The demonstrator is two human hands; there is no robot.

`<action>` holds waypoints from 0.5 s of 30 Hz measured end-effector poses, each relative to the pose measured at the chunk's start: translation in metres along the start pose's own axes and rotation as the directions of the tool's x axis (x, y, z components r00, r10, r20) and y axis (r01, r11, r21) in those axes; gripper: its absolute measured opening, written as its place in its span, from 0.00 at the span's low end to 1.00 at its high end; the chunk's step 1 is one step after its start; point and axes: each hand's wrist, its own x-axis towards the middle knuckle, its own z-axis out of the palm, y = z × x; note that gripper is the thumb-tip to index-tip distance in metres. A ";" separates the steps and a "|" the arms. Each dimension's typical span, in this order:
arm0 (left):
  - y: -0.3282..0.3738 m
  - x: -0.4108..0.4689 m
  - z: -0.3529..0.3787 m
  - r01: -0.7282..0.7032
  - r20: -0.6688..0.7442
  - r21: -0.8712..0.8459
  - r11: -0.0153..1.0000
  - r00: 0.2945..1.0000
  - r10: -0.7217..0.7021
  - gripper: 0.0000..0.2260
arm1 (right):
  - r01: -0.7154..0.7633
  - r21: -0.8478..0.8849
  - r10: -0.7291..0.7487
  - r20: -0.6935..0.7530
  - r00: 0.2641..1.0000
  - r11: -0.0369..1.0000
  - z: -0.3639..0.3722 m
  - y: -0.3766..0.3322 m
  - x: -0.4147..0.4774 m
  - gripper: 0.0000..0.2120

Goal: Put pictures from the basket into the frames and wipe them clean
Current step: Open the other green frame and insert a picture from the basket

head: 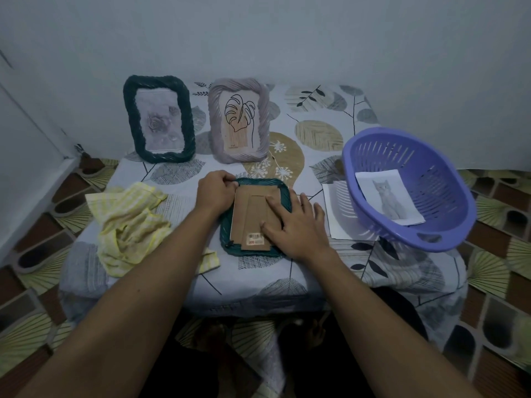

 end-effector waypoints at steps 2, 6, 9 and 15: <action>0.000 0.004 0.002 0.030 -0.009 -0.014 0.999 1.000 -0.030 0.08 | -0.002 0.003 0.002 0.004 1.000 1.000 0.000 0.000 0.001 0.33; 0.004 0.008 0.007 0.095 -0.056 -0.009 0.995 0.994 -0.096 0.03 | -0.002 0.010 0.002 0.003 1.000 1.000 0.000 -0.001 0.000 0.33; 0.009 0.007 0.011 0.142 -0.090 -0.019 0.990 0.986 -0.143 0.04 | -0.002 0.012 0.002 0.001 1.000 1.000 0.000 0.000 0.000 0.32; 0.004 0.004 0.015 0.113 -0.126 -0.037 0.993 0.985 -0.117 0.05 | -0.002 0.011 0.002 0.002 1.000 1.000 0.000 -0.001 0.000 0.33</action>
